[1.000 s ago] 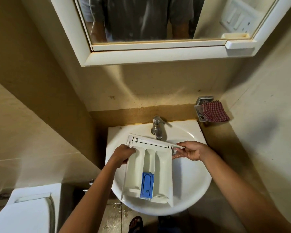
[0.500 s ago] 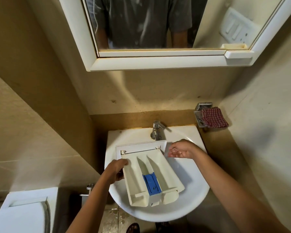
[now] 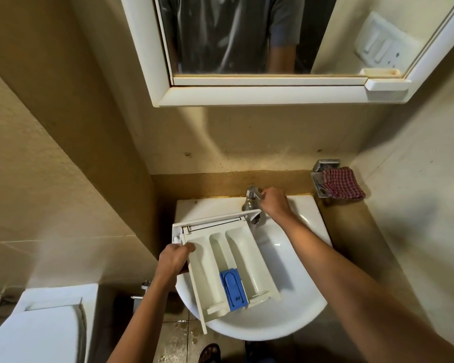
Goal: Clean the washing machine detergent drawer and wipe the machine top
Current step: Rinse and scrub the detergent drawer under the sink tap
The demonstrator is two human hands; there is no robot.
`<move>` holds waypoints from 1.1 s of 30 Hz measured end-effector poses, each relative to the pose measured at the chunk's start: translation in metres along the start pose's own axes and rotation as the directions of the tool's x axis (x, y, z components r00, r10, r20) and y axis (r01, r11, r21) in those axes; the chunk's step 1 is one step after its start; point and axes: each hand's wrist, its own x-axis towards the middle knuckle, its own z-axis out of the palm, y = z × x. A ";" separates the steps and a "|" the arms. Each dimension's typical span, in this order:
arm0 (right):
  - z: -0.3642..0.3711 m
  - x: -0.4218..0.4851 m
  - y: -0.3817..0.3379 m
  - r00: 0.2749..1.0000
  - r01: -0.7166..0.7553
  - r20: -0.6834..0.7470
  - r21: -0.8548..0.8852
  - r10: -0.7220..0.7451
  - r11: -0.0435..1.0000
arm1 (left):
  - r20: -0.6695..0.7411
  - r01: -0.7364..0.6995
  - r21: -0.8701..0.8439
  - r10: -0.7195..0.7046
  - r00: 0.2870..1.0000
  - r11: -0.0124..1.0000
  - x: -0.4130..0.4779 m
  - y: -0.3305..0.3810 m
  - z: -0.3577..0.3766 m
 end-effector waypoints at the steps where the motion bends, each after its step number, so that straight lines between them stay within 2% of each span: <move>1: 0.003 -0.001 -0.003 1.000 -0.001 -0.003 -0.001 0.001 1.000 | -0.009 -0.006 0.005 0.006 1.000 1.000 -0.001 0.001 -0.001; 5: 0.008 -0.004 -0.010 1.000 -0.006 0.013 -0.006 0.006 1.000 | -0.008 -0.010 -0.011 0.010 1.000 1.000 -0.003 0.003 -0.005; 9: 0.000 -0.009 0.009 0.992 -0.078 0.113 0.286 0.048 0.955 | 0.018 -0.025 -0.020 0.026 1.000 0.999 -0.006 0.006 -0.005; 10: -0.001 -0.015 0.015 0.988 -0.128 0.135 0.397 0.080 0.909 | 0.025 -0.031 -0.023 0.031 0.999 0.999 -0.007 0.006 -0.006; 13: -0.003 -0.037 0.026 0.947 -0.314 0.273 0.680 0.169 0.662 | 0.064 -0.068 -0.021 0.070 0.995 0.997 -0.009 0.006 -0.009; 15: -0.008 -0.050 0.029 0.913 -0.389 0.380 0.708 0.146 0.590 | 0.108 -0.124 -0.010 0.124 0.986 0.992 -0.012 0.008 -0.012; 17: -0.017 -0.063 0.026 0.900 -0.402 0.422 0.715 0.106 0.571 | 0.133 -0.190 0.018 0.186 0.973 0.982 -0.014 0.013 -0.016; 22: -0.038 -0.091 0.015 0.935 -0.344 0.344 0.816 0.089 0.464 | 0.160 -0.345 0.057 0.333 0.929 0.937 -0.021 0.034 -0.024; 26: -0.047 -0.107 0.011 0.948 -0.311 0.251 0.869 0.198 0.385 | 0.155 -0.452 0.042 0.441 0.884 0.891 -0.032 0.044 -0.027; 33: -0.028 -0.122 0.023 0.975 -0.137 0.048 0.899 0.217 0.416 | 0.099 -0.537 0.006 0.534 0.840 0.844 -0.041 0.042 -0.025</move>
